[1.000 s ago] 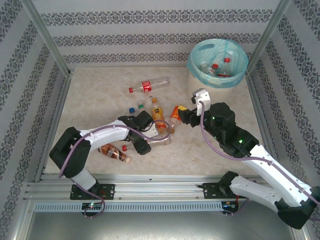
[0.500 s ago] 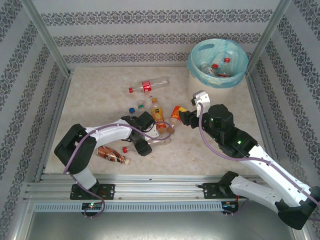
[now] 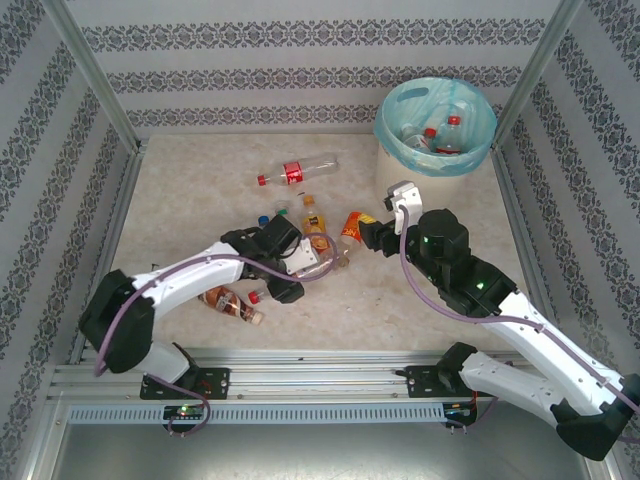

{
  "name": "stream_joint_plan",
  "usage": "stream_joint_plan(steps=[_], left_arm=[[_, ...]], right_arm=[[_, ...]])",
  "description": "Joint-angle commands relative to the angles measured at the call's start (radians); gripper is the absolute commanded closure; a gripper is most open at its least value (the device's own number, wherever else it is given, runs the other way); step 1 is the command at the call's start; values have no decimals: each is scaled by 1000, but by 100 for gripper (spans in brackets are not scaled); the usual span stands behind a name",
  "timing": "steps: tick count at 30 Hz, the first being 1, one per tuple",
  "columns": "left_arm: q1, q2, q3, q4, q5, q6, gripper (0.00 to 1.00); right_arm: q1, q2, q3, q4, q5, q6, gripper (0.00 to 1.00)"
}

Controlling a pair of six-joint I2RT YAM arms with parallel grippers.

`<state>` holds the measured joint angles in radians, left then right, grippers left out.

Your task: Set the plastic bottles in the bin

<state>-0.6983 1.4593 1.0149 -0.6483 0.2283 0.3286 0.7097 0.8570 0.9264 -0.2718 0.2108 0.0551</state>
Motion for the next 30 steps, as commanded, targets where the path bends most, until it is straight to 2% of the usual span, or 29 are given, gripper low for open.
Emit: stream_joint_plan(steps=[1, 6, 13, 21, 30], left_arm=[[3, -75, 28, -62, 64, 17, 37], [3, -173, 33, -45, 82, -15, 37], [4, -262, 64, 44, 134, -96, 37], [5, -355, 67, 249, 265, -129, 39], [6, -424, 1, 511, 322, -207, 39]], right_arm=[[5, -22, 26, 19, 19, 21, 30], [5, -28, 37, 49, -16, 45, 30], [5, -39, 19, 198, -161, 69, 29], [4, -33, 19, 417, -413, 48, 25], [7, -30, 8, 554, -605, 69, 19]])
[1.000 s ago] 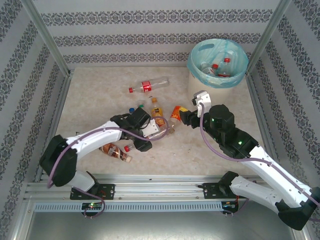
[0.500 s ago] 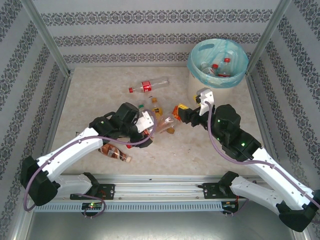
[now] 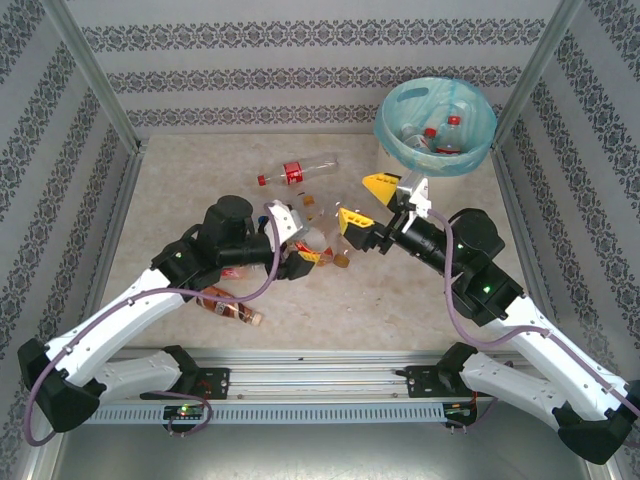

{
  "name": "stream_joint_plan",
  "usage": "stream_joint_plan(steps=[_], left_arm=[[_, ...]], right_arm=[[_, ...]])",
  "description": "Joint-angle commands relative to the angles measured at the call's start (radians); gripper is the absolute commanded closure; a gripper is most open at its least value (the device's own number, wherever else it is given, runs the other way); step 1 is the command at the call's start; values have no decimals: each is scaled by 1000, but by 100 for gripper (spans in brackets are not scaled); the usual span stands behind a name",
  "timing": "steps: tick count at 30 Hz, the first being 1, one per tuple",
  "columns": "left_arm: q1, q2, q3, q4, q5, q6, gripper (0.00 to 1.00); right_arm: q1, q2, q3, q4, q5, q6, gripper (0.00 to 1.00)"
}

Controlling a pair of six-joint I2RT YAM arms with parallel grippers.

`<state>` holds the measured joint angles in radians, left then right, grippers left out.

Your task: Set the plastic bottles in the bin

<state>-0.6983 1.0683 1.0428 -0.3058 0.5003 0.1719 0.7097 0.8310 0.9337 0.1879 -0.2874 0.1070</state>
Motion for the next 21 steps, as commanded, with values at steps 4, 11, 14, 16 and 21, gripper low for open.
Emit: stream_joint_plan(steps=[4, 11, 14, 16, 21], left_arm=[[6, -48, -68, 271, 79, -76, 41], [6, -52, -83, 340, 107, -90, 43], [6, -58, -91, 364, 128, -98, 43], [6, -58, -88, 367, 132, -102, 43], [6, -63, -90, 375, 132, -103, 43]], right_arm=[[15, 14, 8, 101, -172, 25, 15], [36, 47, 29, 89, -282, 11, 16], [46, 50, 31, 84, -274, 0, 17], [50, 48, 25, 86, -260, -3, 17], [56, 48, 18, 72, -243, -9, 17]])
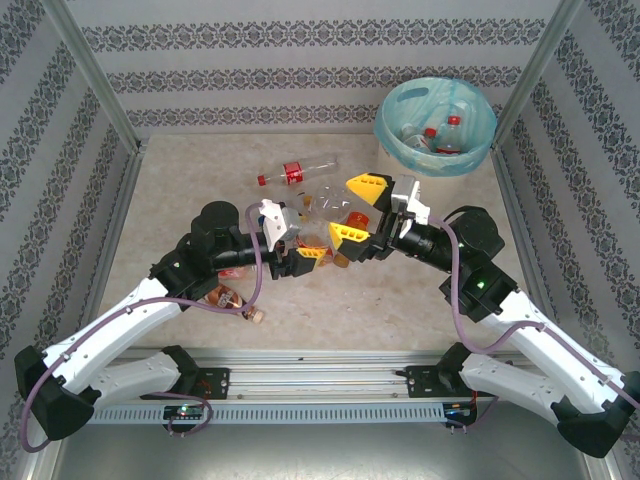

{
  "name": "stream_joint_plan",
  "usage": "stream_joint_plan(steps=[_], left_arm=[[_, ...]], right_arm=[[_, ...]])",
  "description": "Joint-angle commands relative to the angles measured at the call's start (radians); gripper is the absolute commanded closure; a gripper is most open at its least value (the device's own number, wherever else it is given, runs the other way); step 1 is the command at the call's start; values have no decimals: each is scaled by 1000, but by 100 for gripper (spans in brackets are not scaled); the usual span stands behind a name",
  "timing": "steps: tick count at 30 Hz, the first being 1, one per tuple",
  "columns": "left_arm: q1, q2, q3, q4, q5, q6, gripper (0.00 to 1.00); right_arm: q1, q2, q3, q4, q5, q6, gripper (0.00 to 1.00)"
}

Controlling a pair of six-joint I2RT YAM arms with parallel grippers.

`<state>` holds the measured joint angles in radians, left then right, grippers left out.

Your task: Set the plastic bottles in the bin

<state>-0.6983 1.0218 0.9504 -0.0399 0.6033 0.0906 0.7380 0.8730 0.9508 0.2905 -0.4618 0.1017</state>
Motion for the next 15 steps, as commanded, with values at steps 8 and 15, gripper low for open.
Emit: stream_joint_plan(steps=[8, 15], left_arm=[[6, -33, -12, 121, 29, -23, 44], [6, -44, -16, 120, 19, -15, 44]], right_arm=[[31, 19, 15, -80, -87, -8, 18], [37, 45, 33, -93, -128, -11, 17]])
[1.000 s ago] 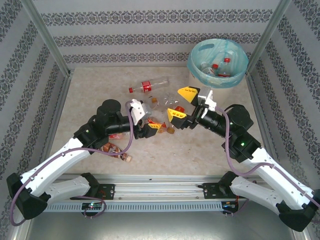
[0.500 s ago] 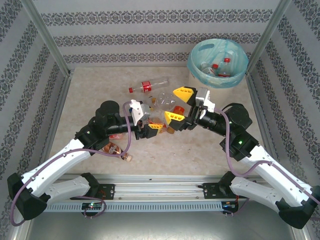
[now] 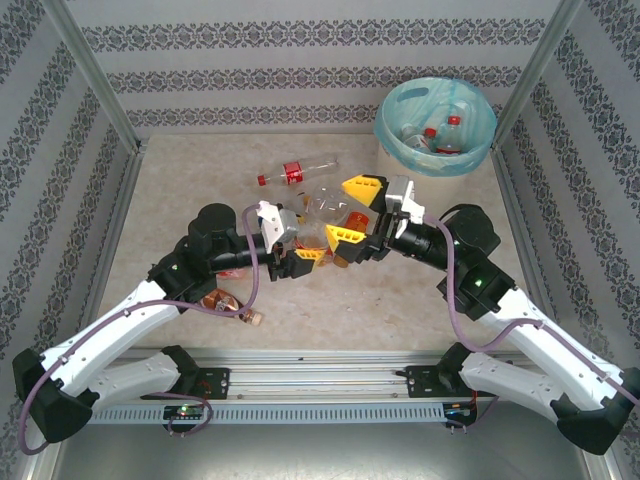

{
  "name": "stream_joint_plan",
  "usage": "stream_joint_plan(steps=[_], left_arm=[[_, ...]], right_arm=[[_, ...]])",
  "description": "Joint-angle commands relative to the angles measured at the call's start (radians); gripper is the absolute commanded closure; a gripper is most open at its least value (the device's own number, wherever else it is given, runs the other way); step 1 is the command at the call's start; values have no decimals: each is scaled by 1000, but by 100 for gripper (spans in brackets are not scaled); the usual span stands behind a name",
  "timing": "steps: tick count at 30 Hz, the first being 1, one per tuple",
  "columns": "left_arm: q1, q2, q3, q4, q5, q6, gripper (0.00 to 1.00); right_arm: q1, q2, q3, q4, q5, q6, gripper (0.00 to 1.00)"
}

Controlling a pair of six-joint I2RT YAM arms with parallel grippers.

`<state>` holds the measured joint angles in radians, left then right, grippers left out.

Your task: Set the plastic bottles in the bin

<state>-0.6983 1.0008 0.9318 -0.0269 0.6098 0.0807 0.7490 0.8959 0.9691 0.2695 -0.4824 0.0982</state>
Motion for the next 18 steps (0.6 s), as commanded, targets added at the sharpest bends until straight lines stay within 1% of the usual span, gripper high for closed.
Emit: stream_joint_plan(steps=[1, 5, 12, 14, 18], left_arm=[[6, -24, 1, 110, 11, -4, 44], [6, -28, -7, 110, 15, -4, 44], [5, -42, -11, 113, 17, -5, 44], [6, -43, -10, 107, 18, -4, 44], [6, -39, -11, 106, 20, -5, 44]], right_arm=[[27, 28, 20, -76, -115, -5, 17], [35, 53, 35, -96, -120, 2, 17], [41, 87, 42, -123, -55, 12, 16], [42, 99, 45, -110, -61, 20, 16], [51, 118, 59, -100, -89, 30, 19]])
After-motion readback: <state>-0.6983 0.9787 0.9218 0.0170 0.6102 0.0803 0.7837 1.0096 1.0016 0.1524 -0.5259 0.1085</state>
